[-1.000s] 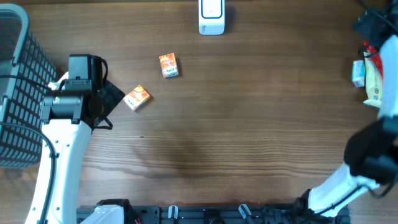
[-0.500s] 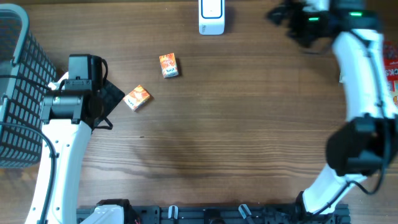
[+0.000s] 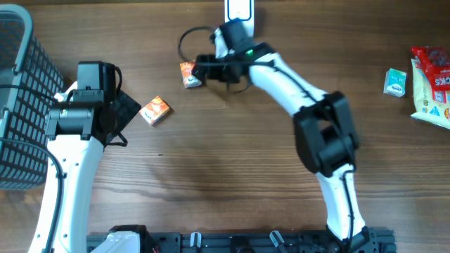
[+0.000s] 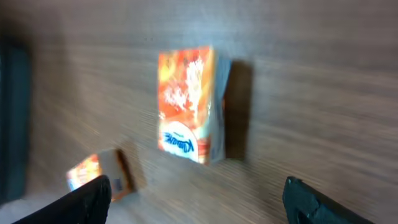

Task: Scan the item barcode
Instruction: 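Swing the right gripper to the upper orange Kleenex pack, then grasp the upper orange Kleenex pack with the right gripper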

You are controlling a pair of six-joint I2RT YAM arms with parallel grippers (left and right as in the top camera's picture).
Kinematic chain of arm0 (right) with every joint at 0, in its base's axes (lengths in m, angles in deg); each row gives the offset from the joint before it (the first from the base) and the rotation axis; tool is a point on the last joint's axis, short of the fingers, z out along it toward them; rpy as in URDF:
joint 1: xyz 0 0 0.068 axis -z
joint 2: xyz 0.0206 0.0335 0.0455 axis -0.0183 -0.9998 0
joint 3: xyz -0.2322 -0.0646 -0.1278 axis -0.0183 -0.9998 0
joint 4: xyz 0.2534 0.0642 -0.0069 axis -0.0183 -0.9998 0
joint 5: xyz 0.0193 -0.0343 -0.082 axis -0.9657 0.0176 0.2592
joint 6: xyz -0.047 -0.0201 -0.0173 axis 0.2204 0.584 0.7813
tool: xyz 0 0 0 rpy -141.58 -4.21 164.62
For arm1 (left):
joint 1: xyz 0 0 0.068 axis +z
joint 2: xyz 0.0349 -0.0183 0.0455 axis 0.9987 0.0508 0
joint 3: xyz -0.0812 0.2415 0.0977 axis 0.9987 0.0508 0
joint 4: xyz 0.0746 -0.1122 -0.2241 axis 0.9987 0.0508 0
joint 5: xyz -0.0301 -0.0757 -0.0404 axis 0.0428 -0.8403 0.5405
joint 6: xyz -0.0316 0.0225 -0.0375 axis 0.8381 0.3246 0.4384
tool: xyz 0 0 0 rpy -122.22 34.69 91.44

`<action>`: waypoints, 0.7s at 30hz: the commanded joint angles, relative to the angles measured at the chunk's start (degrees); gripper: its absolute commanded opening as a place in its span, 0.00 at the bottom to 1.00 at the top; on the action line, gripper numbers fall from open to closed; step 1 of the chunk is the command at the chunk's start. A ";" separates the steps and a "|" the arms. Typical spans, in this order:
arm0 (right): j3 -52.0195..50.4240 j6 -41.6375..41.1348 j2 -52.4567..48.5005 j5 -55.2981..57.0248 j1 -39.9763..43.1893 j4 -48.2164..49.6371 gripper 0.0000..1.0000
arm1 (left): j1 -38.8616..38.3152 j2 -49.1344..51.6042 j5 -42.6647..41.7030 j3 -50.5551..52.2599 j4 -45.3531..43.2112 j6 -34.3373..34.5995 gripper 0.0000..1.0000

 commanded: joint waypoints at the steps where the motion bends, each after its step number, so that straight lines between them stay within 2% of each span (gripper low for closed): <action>1: 0.11 -2.67 -1.14 8.66 -1.38 0.68 0.87 | 0.35 0.22 -0.24 0.11 0.02 0.72 1.00; 4: 0.11 -2.71 -1.31 9.68 -1.95 0.74 0.85 | 0.35 0.22 -0.24 0.11 0.02 0.72 1.00; 8: 0.11 -4.55 -2.27 9.62 -1.95 1.57 0.75 | 0.35 0.22 -0.24 0.11 0.02 0.72 1.00; 16: 0.11 -8.20 -6.82 5.14 -1.95 10.38 0.75 | 0.35 0.22 -0.24 0.11 0.02 0.72 1.00; 21: 0.11 -11.43 -8.24 5.38 -1.95 11.96 0.63 | 0.35 0.22 -0.24 0.11 0.02 0.72 1.00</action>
